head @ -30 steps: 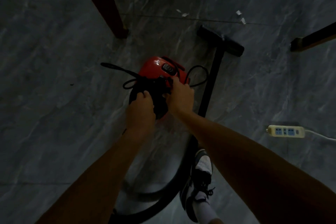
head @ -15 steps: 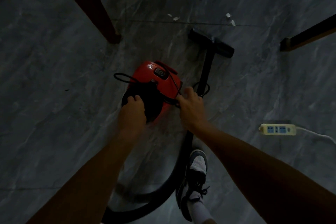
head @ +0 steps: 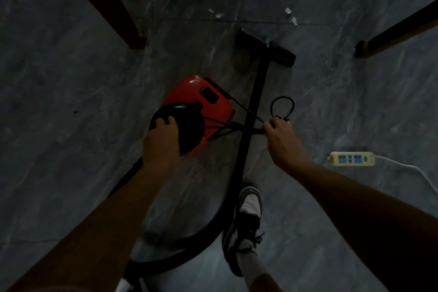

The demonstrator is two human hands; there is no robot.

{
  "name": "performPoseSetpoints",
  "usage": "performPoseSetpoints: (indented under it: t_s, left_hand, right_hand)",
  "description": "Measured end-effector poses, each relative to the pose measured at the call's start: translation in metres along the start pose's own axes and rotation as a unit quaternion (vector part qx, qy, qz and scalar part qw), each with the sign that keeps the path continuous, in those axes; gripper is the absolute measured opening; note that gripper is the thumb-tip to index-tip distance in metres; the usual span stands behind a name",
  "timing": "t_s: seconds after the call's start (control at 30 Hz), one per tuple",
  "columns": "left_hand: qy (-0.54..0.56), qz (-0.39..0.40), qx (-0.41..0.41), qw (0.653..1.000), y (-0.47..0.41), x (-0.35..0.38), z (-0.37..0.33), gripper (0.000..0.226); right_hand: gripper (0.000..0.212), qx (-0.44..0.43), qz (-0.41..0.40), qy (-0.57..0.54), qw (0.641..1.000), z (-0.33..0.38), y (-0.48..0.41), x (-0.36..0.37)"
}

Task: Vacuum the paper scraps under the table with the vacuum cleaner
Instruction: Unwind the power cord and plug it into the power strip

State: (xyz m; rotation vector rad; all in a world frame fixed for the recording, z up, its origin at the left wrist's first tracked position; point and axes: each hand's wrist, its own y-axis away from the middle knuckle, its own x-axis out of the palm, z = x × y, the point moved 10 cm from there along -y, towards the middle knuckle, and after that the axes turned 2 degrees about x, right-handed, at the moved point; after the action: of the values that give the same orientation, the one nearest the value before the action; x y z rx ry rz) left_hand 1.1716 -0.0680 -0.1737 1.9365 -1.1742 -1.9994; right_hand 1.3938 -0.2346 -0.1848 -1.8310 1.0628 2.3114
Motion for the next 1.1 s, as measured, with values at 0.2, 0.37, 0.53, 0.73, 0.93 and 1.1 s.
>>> performPoseSetpoints:
  t_s: [0.2,0.37,0.53,0.73,0.93,1.1]
  left_hand:
    - [-0.035,0.008,-0.002,0.999,0.002,-0.004,-0.003,0.059]
    - [-0.051,0.006,0.01,0.999,0.008,-0.005,-0.011,0.062]
    - [-0.006,-0.011,0.016,1.0,0.006,0.0,-0.009,0.06]
    - [-0.026,0.001,-0.009,1.0,0.007,0.0,-0.01,0.059]
    - [0.014,-0.055,0.027,0.998,0.024,-0.018,-0.064,0.063]
    - [0.147,0.07,0.14,0.977,0.045,0.007,-0.176,0.07]
  right_hand:
    - [0.024,0.09,-0.023,-0.25,0.964,-0.017,0.005,-0.016]
    - [0.016,0.039,0.006,-0.234,0.971,-0.021,0.003,-0.041]
    - [0.03,0.017,0.052,-0.18,0.982,0.003,-0.009,-0.039]
    - [0.018,0.171,-0.098,-0.377,0.905,-0.034,-0.004,-0.053]
    - [0.033,0.248,-0.069,-0.527,0.81,-0.048,-0.004,-0.068]
    - [0.036,0.282,0.015,-0.601,0.748,-0.042,-0.002,-0.064]
